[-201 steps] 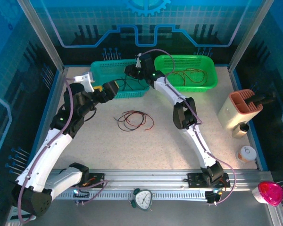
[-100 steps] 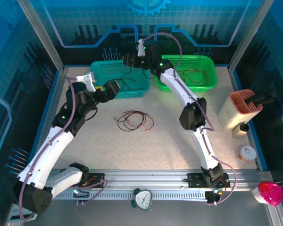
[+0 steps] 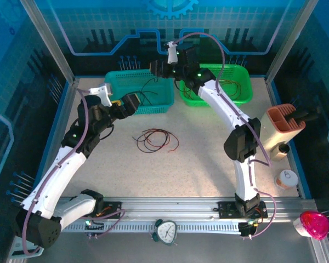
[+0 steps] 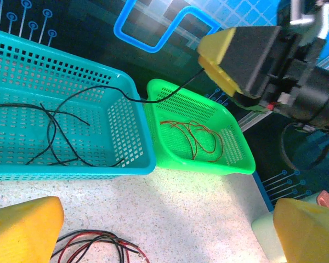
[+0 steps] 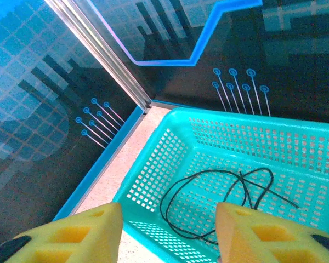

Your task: Untangle the cables

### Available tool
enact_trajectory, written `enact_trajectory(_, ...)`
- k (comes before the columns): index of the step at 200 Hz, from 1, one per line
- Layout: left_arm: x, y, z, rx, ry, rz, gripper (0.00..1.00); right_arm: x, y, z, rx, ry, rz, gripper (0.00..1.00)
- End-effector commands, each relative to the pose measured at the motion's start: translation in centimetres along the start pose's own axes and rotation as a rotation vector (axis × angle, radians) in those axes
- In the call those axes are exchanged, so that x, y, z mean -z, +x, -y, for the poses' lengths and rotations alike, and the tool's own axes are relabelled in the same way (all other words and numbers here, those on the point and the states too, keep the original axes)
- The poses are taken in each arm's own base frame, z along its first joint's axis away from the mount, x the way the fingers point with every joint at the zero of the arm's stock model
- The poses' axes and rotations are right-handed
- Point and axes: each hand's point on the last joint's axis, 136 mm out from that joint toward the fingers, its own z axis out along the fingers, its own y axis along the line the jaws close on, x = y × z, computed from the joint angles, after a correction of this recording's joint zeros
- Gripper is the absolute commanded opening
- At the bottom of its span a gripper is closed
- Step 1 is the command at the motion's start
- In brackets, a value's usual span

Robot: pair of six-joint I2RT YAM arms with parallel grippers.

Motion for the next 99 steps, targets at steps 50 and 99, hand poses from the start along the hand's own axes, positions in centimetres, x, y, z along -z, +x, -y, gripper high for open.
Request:
enact_trajectory(50,-0.2,0.9,-2.1,-0.050,-0.073,-0.015,0.99,-6.3,3.0,-0.3,-0.080,-0.128,-0.119,0.49)
enact_trajectory(99,-3.1,2.2,-4.6,-0.104,-0.116,-0.062,0.99,-4.2,1.3,-2.0,-0.127,-0.198,-0.093,0.59)
